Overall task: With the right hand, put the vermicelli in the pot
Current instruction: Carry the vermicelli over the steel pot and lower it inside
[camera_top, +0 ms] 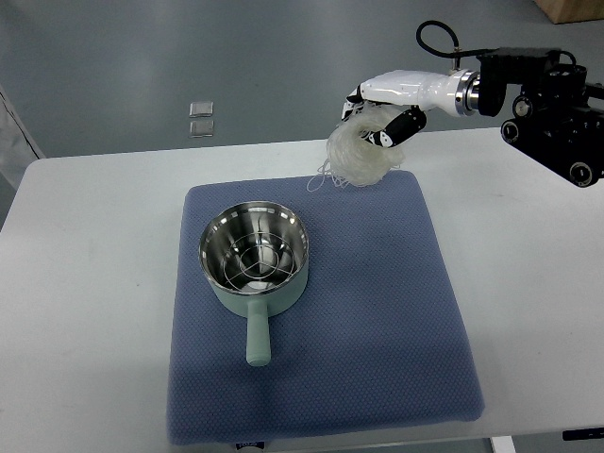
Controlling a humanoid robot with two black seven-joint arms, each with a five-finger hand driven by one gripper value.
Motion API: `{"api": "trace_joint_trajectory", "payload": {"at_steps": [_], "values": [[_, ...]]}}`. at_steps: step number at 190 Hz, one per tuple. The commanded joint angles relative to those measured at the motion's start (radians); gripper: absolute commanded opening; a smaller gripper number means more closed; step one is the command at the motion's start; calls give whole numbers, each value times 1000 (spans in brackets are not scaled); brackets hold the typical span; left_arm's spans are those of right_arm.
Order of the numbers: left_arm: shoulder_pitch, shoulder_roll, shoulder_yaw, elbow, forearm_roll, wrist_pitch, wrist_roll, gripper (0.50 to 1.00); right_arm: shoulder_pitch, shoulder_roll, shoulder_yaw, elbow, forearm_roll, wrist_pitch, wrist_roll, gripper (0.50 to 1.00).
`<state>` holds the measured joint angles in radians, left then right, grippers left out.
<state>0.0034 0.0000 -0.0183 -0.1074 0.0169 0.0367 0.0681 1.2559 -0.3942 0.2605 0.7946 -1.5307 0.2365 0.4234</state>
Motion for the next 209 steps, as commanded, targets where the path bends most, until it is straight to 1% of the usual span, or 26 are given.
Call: {"api": "trace_joint_trajectory", "payload": {"at_steps": [1,44,76,107,127,141,180,209], "values": [[0,0,0,0,0,0,1,1000,45,0,0,0,21,17,0,500],[1,0,0,0,0,0,-1,1000,145,2,2,29,84,50,5,500],[0,0,0,0,0,0,1,1000,186,9,6,112,115,70,11,500],[1,0,0,0,0,0,-1,1000,197,18,6,183,165,84,14,500],[0,0,0,0,0,0,1,1000,189,38,6,219,181,96,38,500],[1,0,0,0,0,0,1,1000,172,66,5,233,181,96,40,500],[0,0,0,0,0,0,1,1000,79,138,3,232,173,86,34,500],[0,0,0,0,0,0,-1,1000,8,190,2,207,158,83,31,500]]}}
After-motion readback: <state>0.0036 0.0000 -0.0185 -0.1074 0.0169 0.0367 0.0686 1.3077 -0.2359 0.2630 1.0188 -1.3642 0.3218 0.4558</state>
